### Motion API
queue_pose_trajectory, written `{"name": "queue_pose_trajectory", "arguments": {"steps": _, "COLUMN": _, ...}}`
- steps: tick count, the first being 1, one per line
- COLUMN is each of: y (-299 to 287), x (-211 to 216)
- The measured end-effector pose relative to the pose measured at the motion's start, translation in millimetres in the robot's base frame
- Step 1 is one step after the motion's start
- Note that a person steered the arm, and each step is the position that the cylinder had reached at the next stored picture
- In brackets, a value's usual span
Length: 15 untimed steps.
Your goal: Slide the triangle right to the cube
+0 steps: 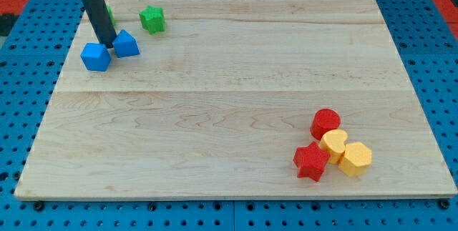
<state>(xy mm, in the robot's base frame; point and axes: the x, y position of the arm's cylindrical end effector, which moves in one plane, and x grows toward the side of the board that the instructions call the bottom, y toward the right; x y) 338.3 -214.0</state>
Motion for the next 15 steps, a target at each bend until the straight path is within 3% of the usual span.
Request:
{"name": "queue_pose_trajectory", "arguments": {"steps": 2, "y": 22.6, "x": 1.9}}
{"name": "queue_pose_trajectory", "arguments": {"steps": 3, "y": 61.6, "x": 16.6}}
{"name": "queue_pose_trajectory", "arguments": {"steps": 5, "y": 82.2, "x": 0.9}}
{"name": "queue_pose_trajectory", "arguments": {"steps": 6, "y": 104.9, "x": 12.1}}
{"name": "queue_pose_trajectory", "arguments": {"steps": 8, "y": 154.7, "x": 101.6}}
{"name": "queue_pose_trajectory", "arguments": {"steps": 9, "y": 202.6, "x": 112.0}}
{"name": "queue_pose_trajectory", "arguments": {"steps": 10, "y": 250.8, "x": 96.3}}
{"name": "queue_pose_trajectory", "arguments": {"steps": 14, "y": 122.9, "x": 39.1}}
{"name": "queue_pose_trajectory", "arguments": {"steps": 15, "y": 192.3, "x": 47.7}}
